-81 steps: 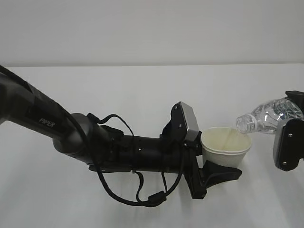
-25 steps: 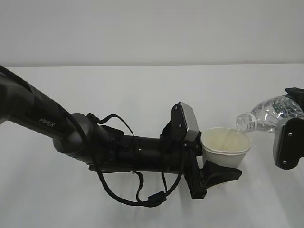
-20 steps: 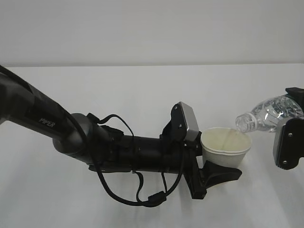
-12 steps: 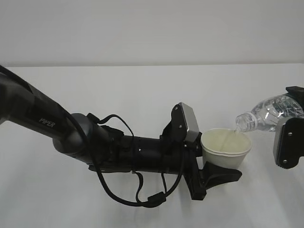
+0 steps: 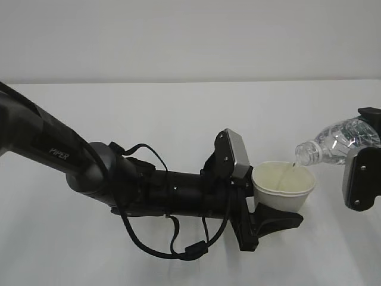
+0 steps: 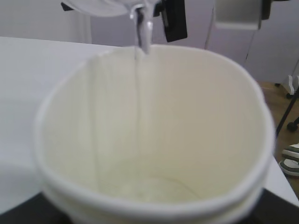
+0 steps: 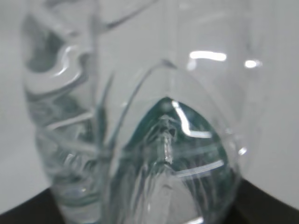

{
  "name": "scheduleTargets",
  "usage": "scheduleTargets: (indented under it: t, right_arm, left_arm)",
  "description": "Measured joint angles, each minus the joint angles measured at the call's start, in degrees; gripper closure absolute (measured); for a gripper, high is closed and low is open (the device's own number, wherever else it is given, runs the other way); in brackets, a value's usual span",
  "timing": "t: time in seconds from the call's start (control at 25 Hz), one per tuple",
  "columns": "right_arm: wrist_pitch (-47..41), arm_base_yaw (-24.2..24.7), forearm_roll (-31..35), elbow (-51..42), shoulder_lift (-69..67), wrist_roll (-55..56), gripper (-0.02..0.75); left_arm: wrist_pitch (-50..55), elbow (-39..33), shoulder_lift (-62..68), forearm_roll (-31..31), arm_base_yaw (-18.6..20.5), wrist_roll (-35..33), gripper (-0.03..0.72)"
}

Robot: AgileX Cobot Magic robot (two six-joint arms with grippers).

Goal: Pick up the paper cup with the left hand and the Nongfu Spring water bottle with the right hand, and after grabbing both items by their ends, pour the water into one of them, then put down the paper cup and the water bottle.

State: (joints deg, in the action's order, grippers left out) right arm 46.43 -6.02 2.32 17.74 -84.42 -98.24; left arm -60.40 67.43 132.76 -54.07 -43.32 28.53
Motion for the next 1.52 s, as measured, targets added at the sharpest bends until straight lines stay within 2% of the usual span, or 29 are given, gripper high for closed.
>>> scheduleTargets:
  t: [1.52]
  right_arm:
    - [-0.44, 0.00, -0.61, 0.00, 0.00, -1.90, 0.330]
  left_arm:
    - [0.00, 0.00, 0.00, 0.00, 0.00, 0.00, 0.238]
